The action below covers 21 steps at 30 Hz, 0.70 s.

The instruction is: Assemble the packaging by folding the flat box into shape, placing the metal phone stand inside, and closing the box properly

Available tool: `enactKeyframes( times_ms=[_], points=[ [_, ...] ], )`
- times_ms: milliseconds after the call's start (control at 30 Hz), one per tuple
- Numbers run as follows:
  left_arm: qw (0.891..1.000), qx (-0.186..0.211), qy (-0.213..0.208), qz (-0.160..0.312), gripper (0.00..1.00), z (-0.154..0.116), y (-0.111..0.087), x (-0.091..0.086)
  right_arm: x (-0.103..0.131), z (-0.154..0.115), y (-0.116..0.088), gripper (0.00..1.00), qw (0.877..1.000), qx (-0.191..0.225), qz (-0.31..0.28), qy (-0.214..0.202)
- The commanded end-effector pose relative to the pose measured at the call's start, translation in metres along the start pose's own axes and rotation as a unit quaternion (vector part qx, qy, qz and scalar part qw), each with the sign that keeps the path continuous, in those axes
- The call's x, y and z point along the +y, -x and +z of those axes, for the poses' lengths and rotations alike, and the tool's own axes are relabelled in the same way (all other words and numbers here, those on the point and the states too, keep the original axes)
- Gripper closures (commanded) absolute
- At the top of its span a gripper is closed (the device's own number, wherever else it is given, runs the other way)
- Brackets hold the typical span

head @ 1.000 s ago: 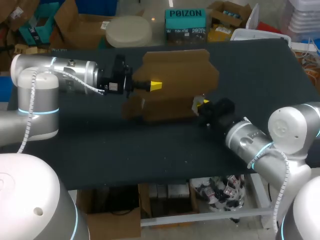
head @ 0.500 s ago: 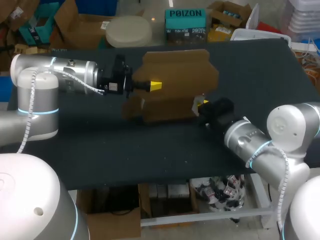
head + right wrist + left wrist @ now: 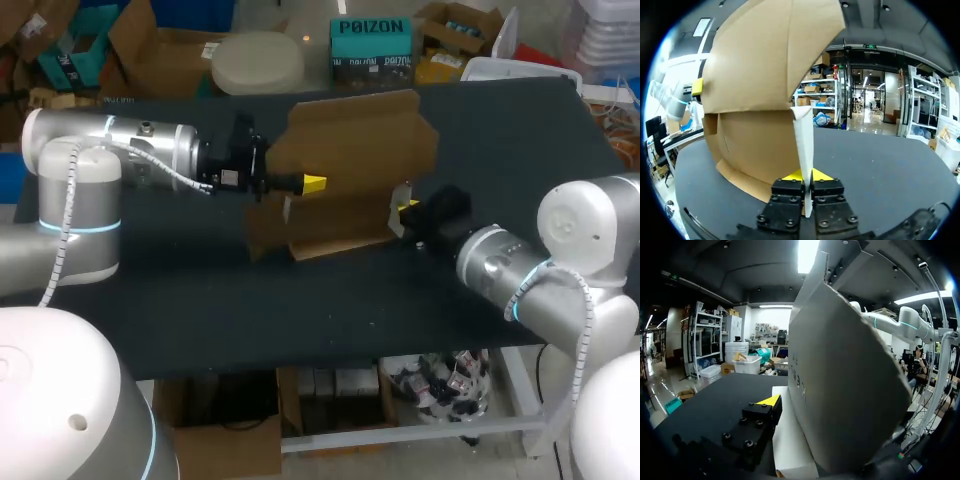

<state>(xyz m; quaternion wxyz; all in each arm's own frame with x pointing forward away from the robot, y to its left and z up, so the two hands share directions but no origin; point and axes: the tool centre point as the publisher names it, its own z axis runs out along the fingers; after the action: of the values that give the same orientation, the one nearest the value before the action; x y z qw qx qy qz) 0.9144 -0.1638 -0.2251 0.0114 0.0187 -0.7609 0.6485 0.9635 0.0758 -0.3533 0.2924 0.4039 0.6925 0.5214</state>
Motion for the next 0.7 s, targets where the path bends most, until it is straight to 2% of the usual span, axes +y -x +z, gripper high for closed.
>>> enactKeyframes(
  times_ms=[33, 267, 467, 700],
  points=[
    [1.000, -0.005, 0.002, 0.003, 0.00, -0.001, -0.005, 0.000, 0.010, -0.004, 0.005, 1.00, 1.000, 0.018, 0.002, -0.023],
    [0.999, -0.014, 0.013, 0.031, 0.00, -0.005, -0.016, 0.004, 0.013, -0.009, 0.008, 1.00, 0.998, 0.035, 0.007, -0.048],
    [0.998, -0.018, 0.025, 0.049, 0.00, -0.010, -0.028, 0.011, 0.009, -0.013, 0.015, 1.00, 0.997, 0.060, 0.021, -0.043],
    [0.998, -0.025, 0.038, 0.053, 0.00, -0.022, -0.039, 0.022, 0.011, -0.020, 0.022, 1.00, 0.992, 0.113, 0.027, -0.048]
  ],
)
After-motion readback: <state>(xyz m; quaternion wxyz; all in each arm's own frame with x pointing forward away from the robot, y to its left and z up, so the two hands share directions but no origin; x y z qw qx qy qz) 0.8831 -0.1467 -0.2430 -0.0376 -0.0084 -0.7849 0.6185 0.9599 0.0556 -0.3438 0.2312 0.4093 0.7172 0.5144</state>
